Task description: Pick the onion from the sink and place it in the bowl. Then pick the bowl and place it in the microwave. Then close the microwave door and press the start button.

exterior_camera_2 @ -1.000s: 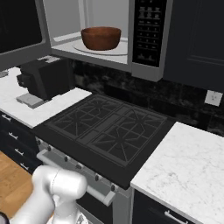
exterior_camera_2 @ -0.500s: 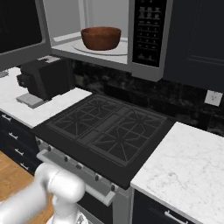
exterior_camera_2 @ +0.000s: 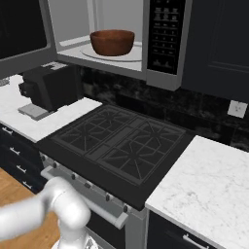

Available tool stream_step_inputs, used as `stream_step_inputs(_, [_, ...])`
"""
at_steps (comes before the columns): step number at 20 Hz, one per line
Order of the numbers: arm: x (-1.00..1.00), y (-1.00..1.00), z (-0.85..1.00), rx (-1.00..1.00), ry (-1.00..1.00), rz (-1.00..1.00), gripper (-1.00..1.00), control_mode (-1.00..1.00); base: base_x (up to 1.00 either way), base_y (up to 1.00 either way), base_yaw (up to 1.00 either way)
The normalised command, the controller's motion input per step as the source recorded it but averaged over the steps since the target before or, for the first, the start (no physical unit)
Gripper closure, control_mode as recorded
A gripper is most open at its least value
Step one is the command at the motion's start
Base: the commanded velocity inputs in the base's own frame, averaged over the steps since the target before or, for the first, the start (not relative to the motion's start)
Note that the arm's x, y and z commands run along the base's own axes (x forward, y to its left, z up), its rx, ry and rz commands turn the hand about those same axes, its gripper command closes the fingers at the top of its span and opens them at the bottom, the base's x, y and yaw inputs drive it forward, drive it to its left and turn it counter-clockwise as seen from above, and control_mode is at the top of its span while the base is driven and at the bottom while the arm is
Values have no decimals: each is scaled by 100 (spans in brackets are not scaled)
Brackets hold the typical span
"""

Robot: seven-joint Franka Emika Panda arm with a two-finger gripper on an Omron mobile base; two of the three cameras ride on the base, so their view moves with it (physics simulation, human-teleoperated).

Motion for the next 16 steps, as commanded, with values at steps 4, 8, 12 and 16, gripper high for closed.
stream_step_inputs(4, [60, -6, 0, 0, -6, -1, -100, -100, 0, 0, 0])
stream_step_inputs(8, [57, -14, 0, 0, -5, -3, -100, -100, 0, 0, 0])
stream_step_inputs(12, [85, -4, -2, 0, 0, -5, -100, -100, 0, 0, 0])
stream_step_inputs(16, [12, -56, 29, 7, -8, -4, -100, -100, 0, 0, 0])
